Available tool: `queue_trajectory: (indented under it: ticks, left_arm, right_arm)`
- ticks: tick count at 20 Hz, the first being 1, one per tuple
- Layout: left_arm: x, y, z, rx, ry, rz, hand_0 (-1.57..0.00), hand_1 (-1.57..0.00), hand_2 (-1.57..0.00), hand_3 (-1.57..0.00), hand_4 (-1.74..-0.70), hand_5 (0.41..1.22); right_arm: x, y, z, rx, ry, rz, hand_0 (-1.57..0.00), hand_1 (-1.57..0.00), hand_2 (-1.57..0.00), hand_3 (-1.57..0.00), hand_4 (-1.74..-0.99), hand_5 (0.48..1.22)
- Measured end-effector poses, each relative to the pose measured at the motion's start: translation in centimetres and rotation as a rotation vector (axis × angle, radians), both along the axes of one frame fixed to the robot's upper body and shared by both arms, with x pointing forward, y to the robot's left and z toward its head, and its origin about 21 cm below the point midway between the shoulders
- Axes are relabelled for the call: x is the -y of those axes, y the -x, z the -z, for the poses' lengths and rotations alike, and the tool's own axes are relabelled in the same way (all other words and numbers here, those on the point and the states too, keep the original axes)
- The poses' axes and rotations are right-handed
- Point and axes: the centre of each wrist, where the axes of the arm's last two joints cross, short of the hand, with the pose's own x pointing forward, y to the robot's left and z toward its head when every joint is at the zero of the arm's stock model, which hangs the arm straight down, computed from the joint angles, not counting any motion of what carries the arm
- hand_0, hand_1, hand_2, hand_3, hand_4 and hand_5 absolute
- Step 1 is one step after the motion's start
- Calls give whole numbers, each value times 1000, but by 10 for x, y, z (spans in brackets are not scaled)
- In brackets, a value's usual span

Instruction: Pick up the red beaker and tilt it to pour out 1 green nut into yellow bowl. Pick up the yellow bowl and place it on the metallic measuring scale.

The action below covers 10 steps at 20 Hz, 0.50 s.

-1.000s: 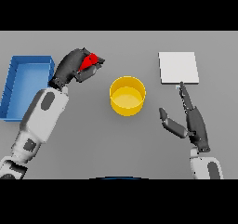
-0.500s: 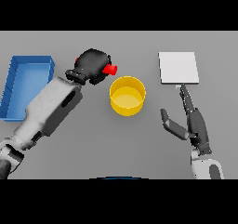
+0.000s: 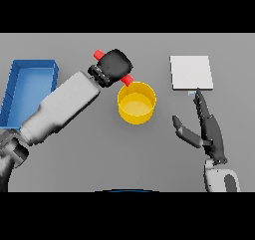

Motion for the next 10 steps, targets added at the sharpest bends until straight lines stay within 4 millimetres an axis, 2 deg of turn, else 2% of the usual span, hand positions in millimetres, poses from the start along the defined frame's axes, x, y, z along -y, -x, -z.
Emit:
queue_trajectory:
  ticks: [1, 4, 6, 10]
  left_arm:
    - [7, 3, 3, 2, -29, 33, -1571, -1571, -1571, -1480, -1729, 1220]
    - [9, -4, -8, 50, -145, 76, -1571, -1571, -1571, -1525, -1733, 1220]
    - [14, -4, -8, 77, -222, 140, -1571, -1571, -1571, -1541, -1736, 1221]
    - [27, -1, -10, 146, -367, 209, -1571, -1571, -1571, -1559, -1738, 1221]
  right_arm:
    - [-3, 0, 0, 13, 8, -1, 1, 1, 1, 1, -1214, 600]
    - [-1, 0, -3, 26, 25, 22, 1, 1, 1, 1, -1193, 578]
    - [-9, -1, 2, 18, 13, 21, 1, 1, 1, 1, -1173, 572]
    - [-7, 3, 1, 38, 19, 18, 1, 1, 1, 1, -1147, 566]
